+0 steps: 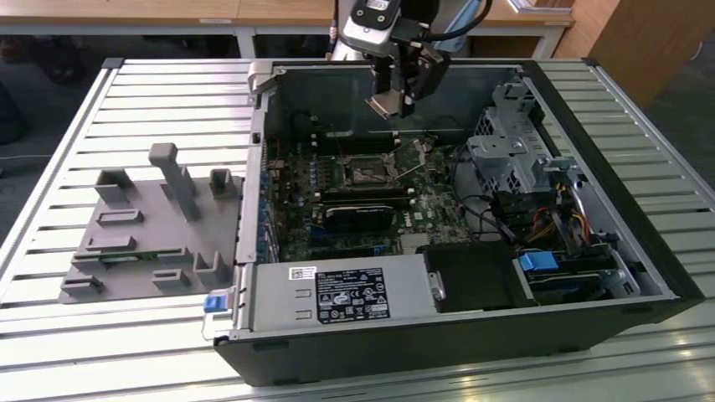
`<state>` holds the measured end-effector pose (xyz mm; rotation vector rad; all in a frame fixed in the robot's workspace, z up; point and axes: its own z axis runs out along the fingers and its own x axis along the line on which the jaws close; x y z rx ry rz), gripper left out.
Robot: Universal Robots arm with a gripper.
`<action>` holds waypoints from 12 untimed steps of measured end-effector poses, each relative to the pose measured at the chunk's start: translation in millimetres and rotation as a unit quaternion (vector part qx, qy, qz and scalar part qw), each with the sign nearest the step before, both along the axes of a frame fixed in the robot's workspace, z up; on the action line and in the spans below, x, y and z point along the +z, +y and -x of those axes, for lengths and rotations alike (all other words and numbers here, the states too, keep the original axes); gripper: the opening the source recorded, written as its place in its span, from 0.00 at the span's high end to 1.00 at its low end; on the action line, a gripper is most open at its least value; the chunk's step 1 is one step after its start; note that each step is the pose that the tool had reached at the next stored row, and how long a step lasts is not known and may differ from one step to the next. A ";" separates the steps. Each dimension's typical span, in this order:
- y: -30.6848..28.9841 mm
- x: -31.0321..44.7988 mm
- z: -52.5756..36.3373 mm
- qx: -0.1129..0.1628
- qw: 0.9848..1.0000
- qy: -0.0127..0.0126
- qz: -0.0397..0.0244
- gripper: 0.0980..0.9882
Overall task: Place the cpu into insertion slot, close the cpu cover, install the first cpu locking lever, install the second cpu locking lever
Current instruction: 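Place the cpu into insertion slot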
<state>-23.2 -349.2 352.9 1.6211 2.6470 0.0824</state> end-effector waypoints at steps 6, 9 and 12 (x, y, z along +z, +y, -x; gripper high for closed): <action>0.1 -0.2 0.0 -0.013 1.000 0.000 0.001 0.50; 0.2 -0.3 0.0 -0.020 1.000 0.000 0.001 0.50; 0.3 -0.4 0.0 -0.027 1.000 0.000 0.001 0.50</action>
